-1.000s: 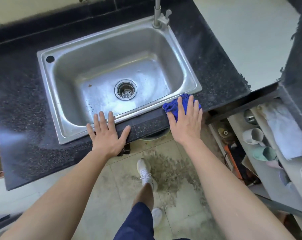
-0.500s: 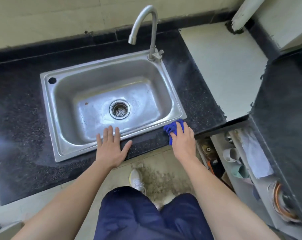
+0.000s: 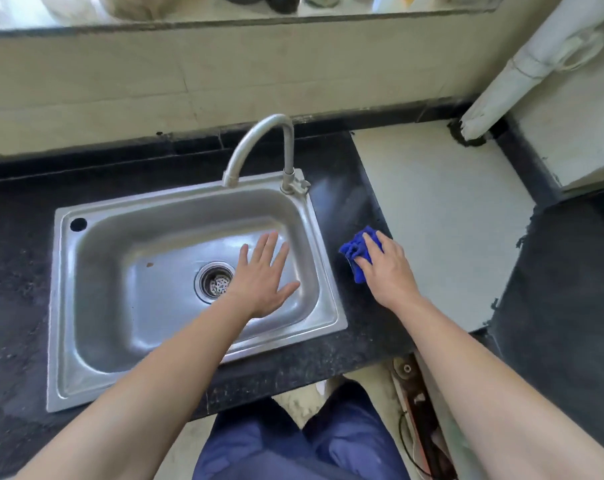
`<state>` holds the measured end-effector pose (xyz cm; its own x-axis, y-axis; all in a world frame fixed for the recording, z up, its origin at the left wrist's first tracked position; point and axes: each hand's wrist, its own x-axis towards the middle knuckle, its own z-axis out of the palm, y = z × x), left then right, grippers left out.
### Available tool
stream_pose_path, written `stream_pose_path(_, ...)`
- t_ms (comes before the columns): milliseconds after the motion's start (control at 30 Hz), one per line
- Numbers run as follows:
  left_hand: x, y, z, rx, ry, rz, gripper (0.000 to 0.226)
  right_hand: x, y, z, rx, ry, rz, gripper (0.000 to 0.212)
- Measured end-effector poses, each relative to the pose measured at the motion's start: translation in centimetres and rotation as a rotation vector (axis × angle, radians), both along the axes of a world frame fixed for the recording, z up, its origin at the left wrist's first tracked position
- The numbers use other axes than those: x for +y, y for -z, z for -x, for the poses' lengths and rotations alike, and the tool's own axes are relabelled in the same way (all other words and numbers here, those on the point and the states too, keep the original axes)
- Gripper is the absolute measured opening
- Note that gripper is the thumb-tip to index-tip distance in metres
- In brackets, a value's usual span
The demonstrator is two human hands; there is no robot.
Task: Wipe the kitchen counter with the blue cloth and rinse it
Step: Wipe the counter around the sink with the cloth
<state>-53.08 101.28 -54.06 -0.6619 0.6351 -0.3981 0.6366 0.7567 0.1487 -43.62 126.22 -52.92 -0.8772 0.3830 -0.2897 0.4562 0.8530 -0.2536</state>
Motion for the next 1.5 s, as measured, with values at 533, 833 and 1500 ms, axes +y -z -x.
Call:
stream_pose_path(533, 10.9, 5.4, 2.4, -0.071, -0.230, -0.080, 0.106, 10.2, 7.8, 27.6, 0.362, -0.020, 0.087, 0.043)
stream_pose_path(833, 10.7, 5.9, 2.6, -0.059, -0.237, -0.173, 0.107, 10.7, 8.0, 24.0, 0.218, -0.360, -0.130, 0.065)
stream_pose_path(1500, 10.6, 6.2, 2.7, -0.097, -0.265, -0.251, 0.105, 11.2, 8.3, 26.8, 0.426, -0.290, -0.139, 0.046)
